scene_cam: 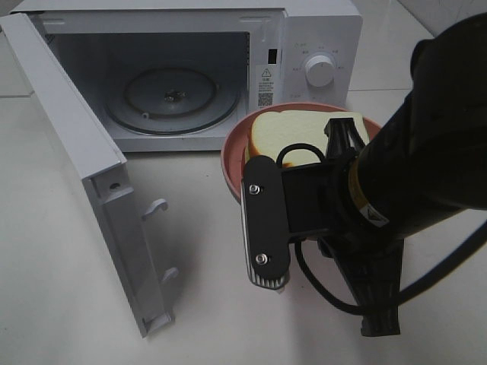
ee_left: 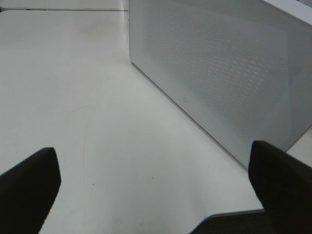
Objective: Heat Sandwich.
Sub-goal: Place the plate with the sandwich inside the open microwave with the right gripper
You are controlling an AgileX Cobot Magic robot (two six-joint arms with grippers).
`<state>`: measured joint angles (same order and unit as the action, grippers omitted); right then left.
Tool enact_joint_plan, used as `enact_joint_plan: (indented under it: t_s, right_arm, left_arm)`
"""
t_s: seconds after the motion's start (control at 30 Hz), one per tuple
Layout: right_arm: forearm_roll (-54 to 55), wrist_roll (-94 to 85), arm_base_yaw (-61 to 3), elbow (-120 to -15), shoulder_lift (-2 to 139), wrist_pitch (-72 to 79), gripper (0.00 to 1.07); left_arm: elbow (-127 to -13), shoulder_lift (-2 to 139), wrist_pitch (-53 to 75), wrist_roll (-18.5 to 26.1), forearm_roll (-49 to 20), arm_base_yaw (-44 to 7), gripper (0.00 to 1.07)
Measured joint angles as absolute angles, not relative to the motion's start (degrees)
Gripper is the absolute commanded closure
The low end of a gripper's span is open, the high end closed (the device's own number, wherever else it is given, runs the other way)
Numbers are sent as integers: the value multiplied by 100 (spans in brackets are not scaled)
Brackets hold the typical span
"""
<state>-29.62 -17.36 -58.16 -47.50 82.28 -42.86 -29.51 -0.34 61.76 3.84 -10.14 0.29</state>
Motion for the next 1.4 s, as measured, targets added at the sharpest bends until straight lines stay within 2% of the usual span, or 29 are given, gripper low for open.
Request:
enact_joint_plan:
  t_s: [0.47, 1.0, 1.4]
  right_arm:
    - [-2962, -2172, -5816, -4750, 8228, -3942, 105]
    - [-2962, -4091, -5804, -4750, 8228, -3919, 105]
    - [-2131, -5724, -5191, -4750, 8228, -3426, 107]
  left_arm:
    - [-2951, -34, 6176, 384, -1014, 29, 9]
    - [-2951, -34, 6176, 384, -1014, 29, 9]
    - [-2951, -34, 6176, 384, -1014, 29, 9]
